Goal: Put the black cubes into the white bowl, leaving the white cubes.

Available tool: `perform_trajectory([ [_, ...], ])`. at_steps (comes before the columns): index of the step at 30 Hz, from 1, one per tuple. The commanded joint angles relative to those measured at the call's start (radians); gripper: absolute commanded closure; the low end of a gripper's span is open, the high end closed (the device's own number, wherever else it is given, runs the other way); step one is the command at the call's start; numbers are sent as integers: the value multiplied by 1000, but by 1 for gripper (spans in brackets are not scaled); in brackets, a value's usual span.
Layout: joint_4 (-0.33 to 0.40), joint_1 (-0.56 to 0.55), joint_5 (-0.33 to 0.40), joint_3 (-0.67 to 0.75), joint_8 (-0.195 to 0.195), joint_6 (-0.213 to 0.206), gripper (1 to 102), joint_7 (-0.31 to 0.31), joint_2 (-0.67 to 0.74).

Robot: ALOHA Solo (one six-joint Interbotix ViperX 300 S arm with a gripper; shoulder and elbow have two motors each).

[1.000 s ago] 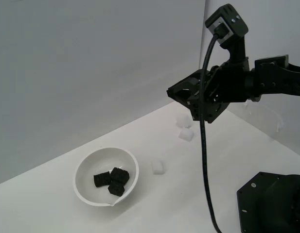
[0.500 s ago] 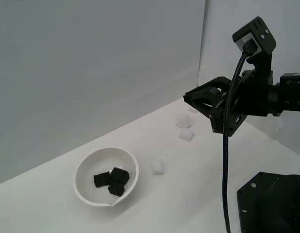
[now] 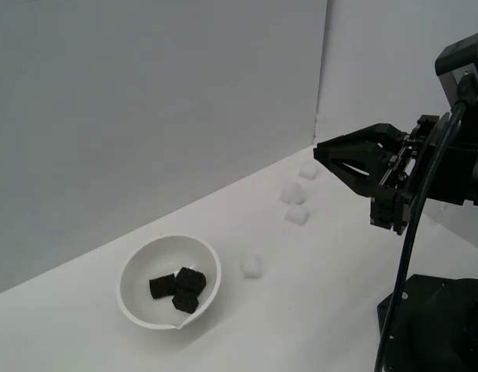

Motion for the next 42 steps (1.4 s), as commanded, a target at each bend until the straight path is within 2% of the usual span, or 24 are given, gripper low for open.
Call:
perform_trajectory([
  [1,11,-12,9,57,6,-3,100,2,55],
  [6,49,23,43,161,6,-3,100,-2,156],
  [11,52,135,46,189,6,-3,100,3,184],
  [14,55,166,49,207,6,-3,100,5,201],
  [32,98,210,100,577,6,0,100,83,575],
  [42,100,221,101,595,6,0,100,87,592],
])
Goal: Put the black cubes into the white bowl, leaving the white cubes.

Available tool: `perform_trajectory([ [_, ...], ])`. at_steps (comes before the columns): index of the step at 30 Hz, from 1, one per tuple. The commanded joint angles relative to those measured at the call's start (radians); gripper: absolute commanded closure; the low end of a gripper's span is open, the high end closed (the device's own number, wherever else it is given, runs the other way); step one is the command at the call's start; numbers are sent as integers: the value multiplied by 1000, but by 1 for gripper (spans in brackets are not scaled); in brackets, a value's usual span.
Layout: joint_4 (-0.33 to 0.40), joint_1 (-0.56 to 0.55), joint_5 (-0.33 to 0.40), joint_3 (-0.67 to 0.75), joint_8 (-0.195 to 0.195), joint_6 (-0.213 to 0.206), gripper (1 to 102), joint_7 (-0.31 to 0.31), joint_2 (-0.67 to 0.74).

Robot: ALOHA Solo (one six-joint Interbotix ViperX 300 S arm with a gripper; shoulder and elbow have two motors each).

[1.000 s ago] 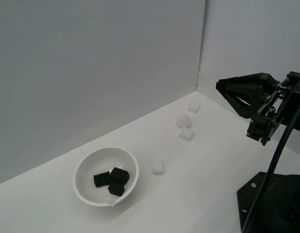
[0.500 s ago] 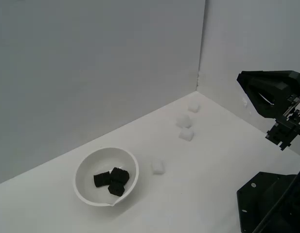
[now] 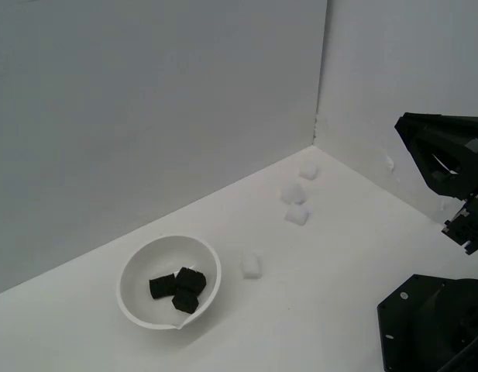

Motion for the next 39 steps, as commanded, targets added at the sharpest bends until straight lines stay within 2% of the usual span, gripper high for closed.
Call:
perform_trajectory([
  [1,-2,6,2,14,6,0,100,3,15],
  [8,-2,57,2,12,6,0,100,2,12],
  [39,0,55,2,14,6,0,100,3,14],
])
